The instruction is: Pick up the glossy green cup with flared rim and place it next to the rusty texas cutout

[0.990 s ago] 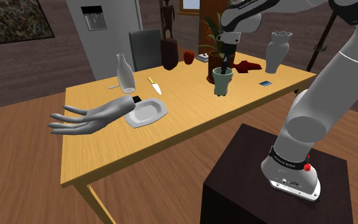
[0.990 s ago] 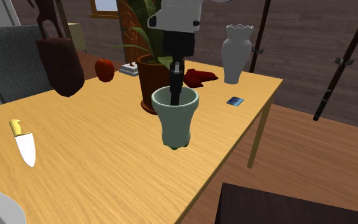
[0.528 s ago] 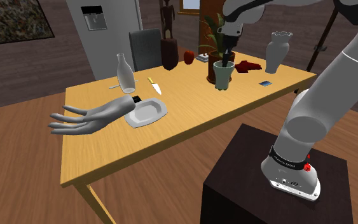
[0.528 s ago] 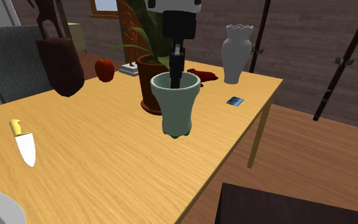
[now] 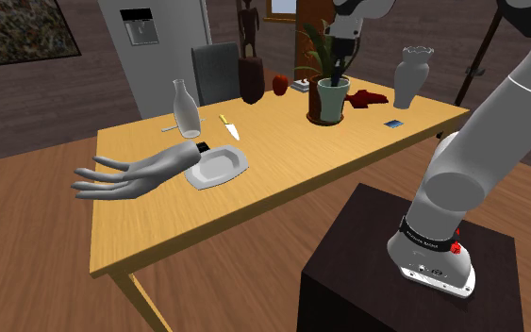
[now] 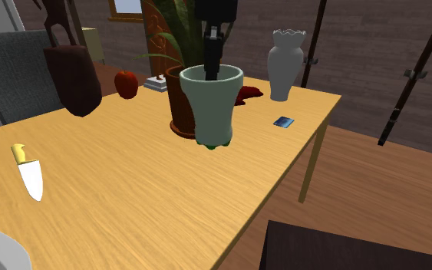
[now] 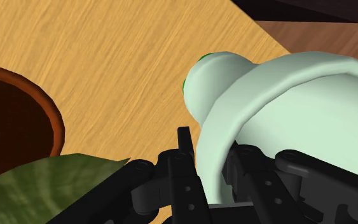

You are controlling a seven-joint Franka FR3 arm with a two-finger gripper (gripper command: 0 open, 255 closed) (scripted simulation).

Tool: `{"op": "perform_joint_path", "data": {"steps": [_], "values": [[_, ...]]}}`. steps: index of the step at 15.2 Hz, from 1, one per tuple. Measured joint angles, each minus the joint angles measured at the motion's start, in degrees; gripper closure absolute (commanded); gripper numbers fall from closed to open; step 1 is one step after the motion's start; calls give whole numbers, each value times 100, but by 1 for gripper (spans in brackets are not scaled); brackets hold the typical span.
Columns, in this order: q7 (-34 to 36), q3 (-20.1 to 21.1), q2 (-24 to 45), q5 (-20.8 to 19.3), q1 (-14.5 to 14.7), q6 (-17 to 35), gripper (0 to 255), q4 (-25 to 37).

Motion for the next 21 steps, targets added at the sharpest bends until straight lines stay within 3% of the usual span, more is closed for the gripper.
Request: {"op": "perform_joint_path", "data": {"steps": [15,21], "values": [[94,31,121,63,50,-1100,255,1214],[-730,-528,747,236,-165,-962,255,1550]]}}
